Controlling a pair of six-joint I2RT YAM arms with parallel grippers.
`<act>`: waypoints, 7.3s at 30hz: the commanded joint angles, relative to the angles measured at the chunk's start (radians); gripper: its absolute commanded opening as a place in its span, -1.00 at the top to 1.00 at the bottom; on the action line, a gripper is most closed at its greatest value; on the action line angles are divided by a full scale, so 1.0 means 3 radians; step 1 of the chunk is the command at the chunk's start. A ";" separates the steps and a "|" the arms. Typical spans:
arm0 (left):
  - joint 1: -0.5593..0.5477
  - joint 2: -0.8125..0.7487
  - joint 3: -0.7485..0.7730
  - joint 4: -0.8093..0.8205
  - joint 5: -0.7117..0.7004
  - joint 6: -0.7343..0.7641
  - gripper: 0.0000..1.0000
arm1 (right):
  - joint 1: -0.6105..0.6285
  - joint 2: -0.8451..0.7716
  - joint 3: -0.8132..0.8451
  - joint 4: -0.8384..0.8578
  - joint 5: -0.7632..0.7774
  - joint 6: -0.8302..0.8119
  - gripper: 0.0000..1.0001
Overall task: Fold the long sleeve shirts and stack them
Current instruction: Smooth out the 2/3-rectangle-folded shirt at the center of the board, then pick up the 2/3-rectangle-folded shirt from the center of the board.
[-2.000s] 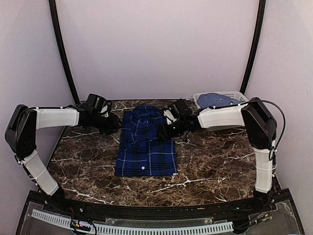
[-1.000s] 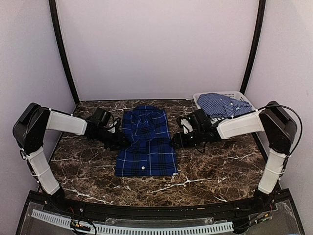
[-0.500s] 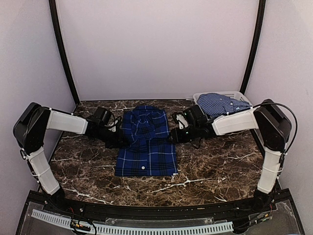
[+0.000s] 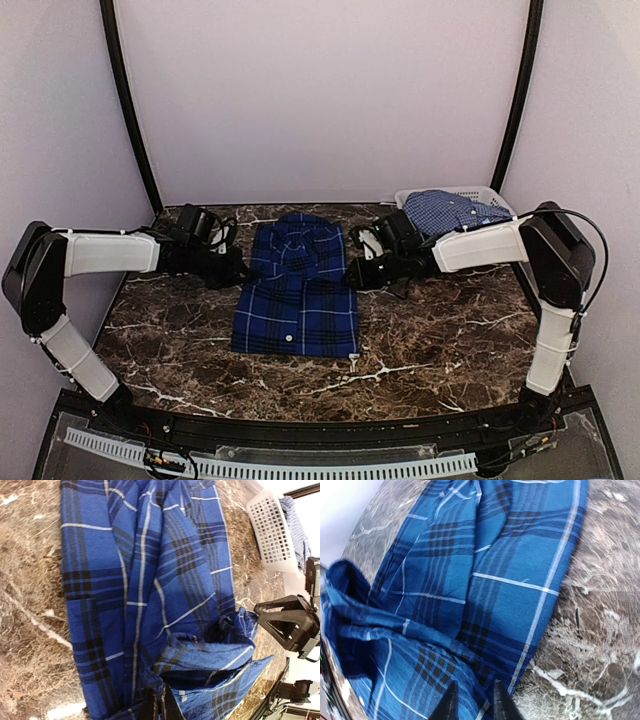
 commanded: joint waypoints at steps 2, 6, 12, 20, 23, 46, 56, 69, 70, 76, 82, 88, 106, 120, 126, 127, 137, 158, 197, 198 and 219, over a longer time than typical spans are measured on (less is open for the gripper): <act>-0.0016 0.0065 -0.0093 -0.0065 -0.0178 0.0023 0.72 | 0.0013 -0.0091 0.0052 -0.0100 0.0114 -0.0028 0.10; -0.0013 0.0157 -0.0104 -0.0042 -0.0259 0.0029 0.27 | 0.0013 -0.0141 -0.0083 -0.0092 0.0192 0.0013 -0.03; -0.0011 0.0389 0.0010 0.0003 -0.0141 0.0065 0.20 | 0.0018 -0.0106 -0.0184 0.0027 0.0018 0.0077 0.05; -0.0011 0.0561 0.0114 0.0016 -0.0026 0.0060 0.18 | 0.0049 0.0027 -0.0060 0.0055 -0.0114 0.0092 0.29; -0.0011 0.0579 0.0127 0.0056 0.0060 0.0045 0.31 | 0.0050 0.0079 0.0006 0.0042 -0.0155 0.0091 0.44; -0.0011 0.0045 -0.0223 0.0290 -0.0370 0.0062 1.00 | 0.0060 0.0150 0.0485 -0.0107 0.0206 -0.0188 1.00; -0.0011 0.0468 0.0014 0.0304 -0.0494 0.0063 0.64 | -0.0001 0.0467 0.0694 -0.0327 0.0438 -0.0179 0.48; -0.0168 -0.0210 0.0133 -0.0387 -0.1124 0.0061 0.09 | 0.0250 -0.0102 0.0869 -0.0837 0.1034 -0.0172 -0.17; -0.0248 -0.0236 0.0121 -0.0399 -0.1105 0.0021 0.15 | 0.0309 -0.0092 0.0891 -0.0842 0.1008 -0.0170 -0.15; -0.0504 -0.0212 -0.0055 -0.0051 -0.0570 -0.0238 0.48 | 0.0543 0.0180 0.1050 -0.0744 0.0720 -0.0105 0.11; -0.0545 0.0355 0.0254 0.0151 -0.0451 -0.0191 0.66 | 0.0552 0.0539 0.1325 -0.0754 0.0601 -0.0062 0.25; -0.0520 0.0923 0.0813 0.0075 -0.0542 -0.0065 0.66 | 0.0411 0.0798 0.1479 -0.0776 0.0510 -0.0015 0.27; -0.0323 0.1524 0.1132 -0.0003 -0.0464 -0.0010 0.68 | 0.0173 0.0883 0.1686 -0.1013 0.0499 -0.0152 0.10; -0.0381 0.1494 0.1298 -0.0020 -0.0324 -0.0019 0.67 | 0.0135 0.0487 0.1061 -0.0855 0.0595 -0.0015 0.29; -0.0415 0.1505 0.1308 0.0052 -0.0256 -0.0007 0.66 | 0.0005 0.0724 0.0823 -0.0768 0.0571 0.0123 0.40; -0.0425 0.1509 0.1312 0.0076 -0.0242 0.0001 0.66 | -0.0009 0.0746 0.0790 -0.0767 0.0568 0.0149 0.41; -0.0476 0.1551 0.1378 0.0111 -0.0193 0.0017 0.63 | -0.0021 0.0441 0.0616 -0.0749 0.0644 0.0173 0.37; -0.0479 0.0423 0.0839 -0.0234 -0.0493 0.0051 -0.10 | 0.0635 -0.0494 -0.0091 -0.0795 0.0967 0.0490 0.35; -0.0476 -0.0815 -0.1026 -0.0413 -0.0048 -0.0526 0.30 | 0.0798 -0.0980 -0.0934 -0.0762 0.0878 0.0715 0.38; -0.0476 -0.0863 -0.1064 -0.0415 -0.0054 -0.0522 0.33 | 0.0799 -0.0980 -0.0958 -0.0724 0.0851 0.0728 0.39; -0.0507 -0.1118 -0.1736 0.0384 0.0146 -0.0709 0.39 | 0.0578 -0.1139 -0.1727 0.0351 0.0359 0.1132 0.45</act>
